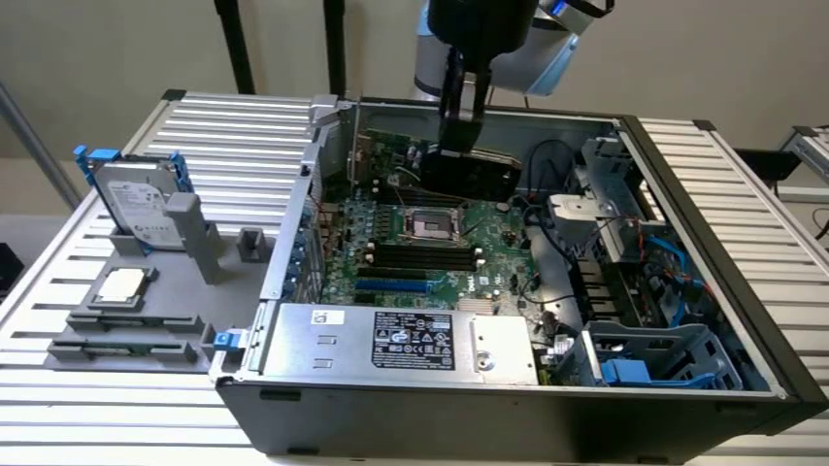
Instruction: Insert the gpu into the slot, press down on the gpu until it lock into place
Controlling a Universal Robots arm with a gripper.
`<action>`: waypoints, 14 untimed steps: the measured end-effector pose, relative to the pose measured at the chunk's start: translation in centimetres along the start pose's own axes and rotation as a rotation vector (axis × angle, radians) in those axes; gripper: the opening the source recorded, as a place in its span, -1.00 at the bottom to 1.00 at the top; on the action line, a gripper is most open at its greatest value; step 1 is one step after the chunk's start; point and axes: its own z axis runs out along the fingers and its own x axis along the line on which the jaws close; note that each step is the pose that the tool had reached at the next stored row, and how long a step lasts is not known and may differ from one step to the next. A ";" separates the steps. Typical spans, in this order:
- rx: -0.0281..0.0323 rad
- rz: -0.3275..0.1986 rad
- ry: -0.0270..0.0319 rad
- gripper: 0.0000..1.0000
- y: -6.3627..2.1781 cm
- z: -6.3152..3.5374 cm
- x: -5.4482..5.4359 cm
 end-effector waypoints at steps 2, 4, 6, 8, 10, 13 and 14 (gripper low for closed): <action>-0.0008 -0.031 0.0009 -0.47 0.00 0.27 0.0; -0.0010 -0.058 0.0005 -0.47 0.04 0.55 0.0; 0.0001 -0.075 -0.0025 -0.47 0.10 0.81 0.1; 0.0007 -0.085 -0.0066 -0.47 0.15 1.10 0.4; 0.0009 -0.089 -0.0114 -0.47 0.20 1.38 0.8; 0.0019 -0.090 -0.0179 -0.47 0.31 1.81 1.8; 0.0029 -0.090 -0.0199 -0.47 0.37 1.95 2.1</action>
